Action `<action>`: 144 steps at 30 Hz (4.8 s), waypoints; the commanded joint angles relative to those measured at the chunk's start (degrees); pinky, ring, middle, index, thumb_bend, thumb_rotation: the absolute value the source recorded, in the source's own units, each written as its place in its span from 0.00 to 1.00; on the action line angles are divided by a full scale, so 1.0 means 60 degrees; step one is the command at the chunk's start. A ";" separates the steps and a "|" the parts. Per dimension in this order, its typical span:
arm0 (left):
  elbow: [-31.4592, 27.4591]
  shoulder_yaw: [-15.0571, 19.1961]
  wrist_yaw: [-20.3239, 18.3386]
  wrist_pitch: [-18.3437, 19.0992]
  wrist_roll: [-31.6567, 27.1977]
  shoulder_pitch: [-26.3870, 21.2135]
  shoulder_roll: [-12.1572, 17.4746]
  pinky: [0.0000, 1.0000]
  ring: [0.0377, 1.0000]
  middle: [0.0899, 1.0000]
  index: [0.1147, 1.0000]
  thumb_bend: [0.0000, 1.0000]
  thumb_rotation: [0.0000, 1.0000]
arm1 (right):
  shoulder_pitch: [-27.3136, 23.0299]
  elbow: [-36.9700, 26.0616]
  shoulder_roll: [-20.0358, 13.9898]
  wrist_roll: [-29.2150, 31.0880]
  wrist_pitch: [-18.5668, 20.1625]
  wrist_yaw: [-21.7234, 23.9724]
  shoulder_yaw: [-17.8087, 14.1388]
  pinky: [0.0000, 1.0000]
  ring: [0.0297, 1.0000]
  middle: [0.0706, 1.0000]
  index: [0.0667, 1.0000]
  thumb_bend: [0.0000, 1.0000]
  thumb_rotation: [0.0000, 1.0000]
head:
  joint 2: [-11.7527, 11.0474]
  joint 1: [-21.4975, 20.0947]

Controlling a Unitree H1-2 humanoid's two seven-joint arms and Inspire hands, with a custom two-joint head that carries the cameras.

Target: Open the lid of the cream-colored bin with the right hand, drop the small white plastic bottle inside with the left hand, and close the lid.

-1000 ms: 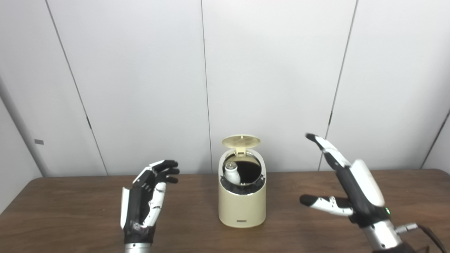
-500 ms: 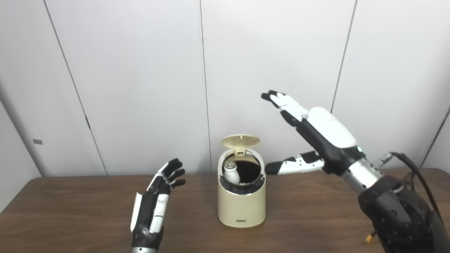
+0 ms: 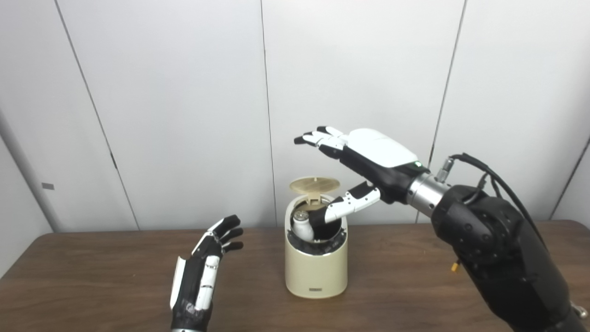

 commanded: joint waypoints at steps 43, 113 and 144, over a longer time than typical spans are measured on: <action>-0.0079 0.0307 -0.0204 -0.0201 0.0126 -0.0319 0.0003 0.73 0.79 0.82 0.80 0.49 0.83 | -0.0031 0.0397 -0.0162 -0.0333 0.0690 0.0070 0.0086 0.72 0.91 0.95 0.81 1.00 0.95 | 0.0055 -0.0157; -0.1317 0.0370 -0.0184 0.0643 0.0182 -0.0076 -0.0026 0.71 0.78 0.80 0.78 0.54 0.82 | 0.1900 -0.0574 -0.0124 -0.0550 0.0705 0.0377 0.0721 1.00 0.93 0.80 0.78 1.00 0.89 | 0.1172 -0.0222; -0.1275 0.0515 -0.0209 0.0395 0.0097 -0.0042 0.0092 0.70 0.77 0.78 0.76 0.50 0.82 | 0.2267 -0.0492 0.0699 -0.2508 0.1039 0.0463 0.1314 0.98 0.93 0.83 0.81 0.96 0.88 | 0.1227 -0.0486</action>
